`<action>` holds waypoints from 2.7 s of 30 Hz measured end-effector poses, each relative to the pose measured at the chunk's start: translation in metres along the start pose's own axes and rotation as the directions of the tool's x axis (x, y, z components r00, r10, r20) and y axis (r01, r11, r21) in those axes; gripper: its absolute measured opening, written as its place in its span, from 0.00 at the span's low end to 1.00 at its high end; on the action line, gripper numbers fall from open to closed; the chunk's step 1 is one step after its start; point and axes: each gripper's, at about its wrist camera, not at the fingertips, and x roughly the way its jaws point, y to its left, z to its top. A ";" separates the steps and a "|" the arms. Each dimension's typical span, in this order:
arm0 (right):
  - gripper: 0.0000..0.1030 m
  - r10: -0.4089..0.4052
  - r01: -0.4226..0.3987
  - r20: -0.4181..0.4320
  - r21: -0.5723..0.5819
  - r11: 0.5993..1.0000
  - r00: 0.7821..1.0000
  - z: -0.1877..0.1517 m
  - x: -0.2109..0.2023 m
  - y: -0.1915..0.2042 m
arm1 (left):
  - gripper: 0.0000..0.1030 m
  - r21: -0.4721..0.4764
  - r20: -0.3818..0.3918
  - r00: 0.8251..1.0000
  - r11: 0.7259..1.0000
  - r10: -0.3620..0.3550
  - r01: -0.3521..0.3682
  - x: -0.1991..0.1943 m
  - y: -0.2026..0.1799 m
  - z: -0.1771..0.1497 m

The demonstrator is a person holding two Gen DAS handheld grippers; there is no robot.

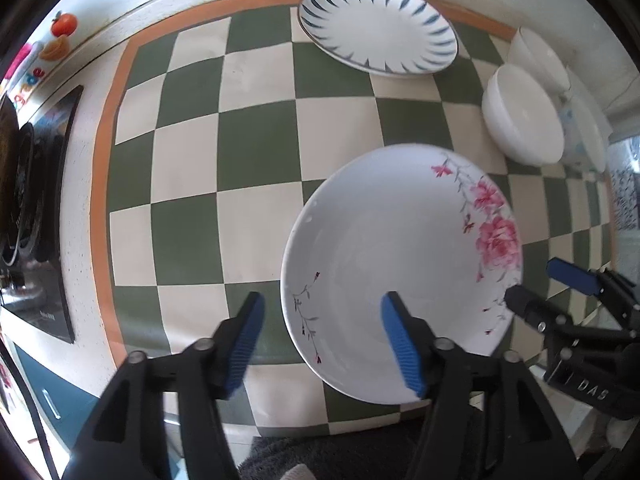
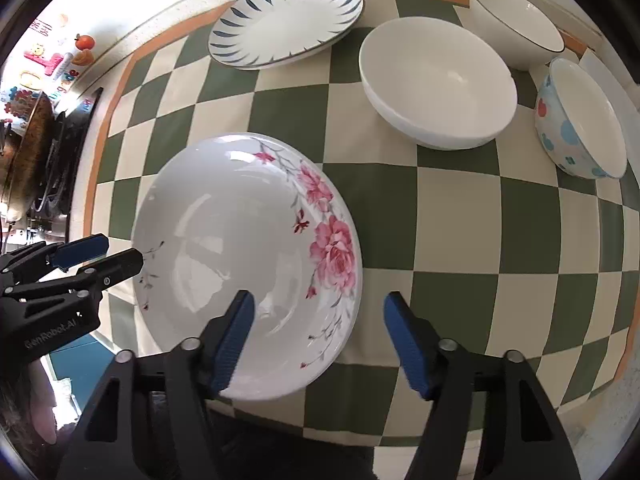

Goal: Organize plates and bowls
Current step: 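Grasp the blue-striped plate rim with the right tool and lift it, then lower the blue-striped plate onto the pink-blossom plate and open the right tool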

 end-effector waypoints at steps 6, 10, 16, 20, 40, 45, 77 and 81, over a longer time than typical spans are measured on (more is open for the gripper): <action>0.79 0.052 -0.052 0.017 0.017 0.998 0.999 0.003 -0.025 -0.003 | 0.80 -0.045 0.049 0.997 0.997 -0.058 0.060 -0.026 0.011 0.017; 0.83 0.126 -0.130 0.072 0.051 0.990 0.989 0.034 -0.052 -0.010 | 0.87 -0.062 0.102 0.991 0.994 -0.081 0.088 -0.041 0.015 0.057; 0.85 0.112 -0.116 0.208 0.012 0.993 0.972 0.132 -0.081 -0.020 | 0.92 -0.099 0.169 0.981 0.989 -0.090 0.107 -0.038 0.027 0.154; 0.85 0.112 -0.117 0.207 0.009 0.993 0.972 0.207 -0.063 -0.033 | 0.92 -0.150 0.100 0.985 0.976 -0.143 0.157 0.001 0.043 0.215; 0.14 0.146 -0.144 -0.012 0.112 0.983 0.989 0.286 0.065 -0.071 | 0.28 -0.128 -0.031 0.977 0.970 -0.211 0.205 0.082 0.042 0.266; 0.13 0.152 -0.153 0.014 0.084 0.985 0.988 0.284 0.055 -0.068 | 0.28 -0.119 -0.007 0.980 0.973 -0.199 0.197 0.067 0.038 0.259; 0.12 0.225 -0.226 -0.027 -0.063 0.972 0.974 0.034 0.000 -0.039 | 0.28 -0.059 -0.118 0.989 0.995 -0.093 0.086 0.050 0.010 0.015; 0.12 0.198 -0.201 -0.052 -0.056 0.978 0.979 0.022 0.020 -0.041 | 0.28 -0.042 -0.129 0.989 0.997 -0.072 0.067 0.058 0.002 0.012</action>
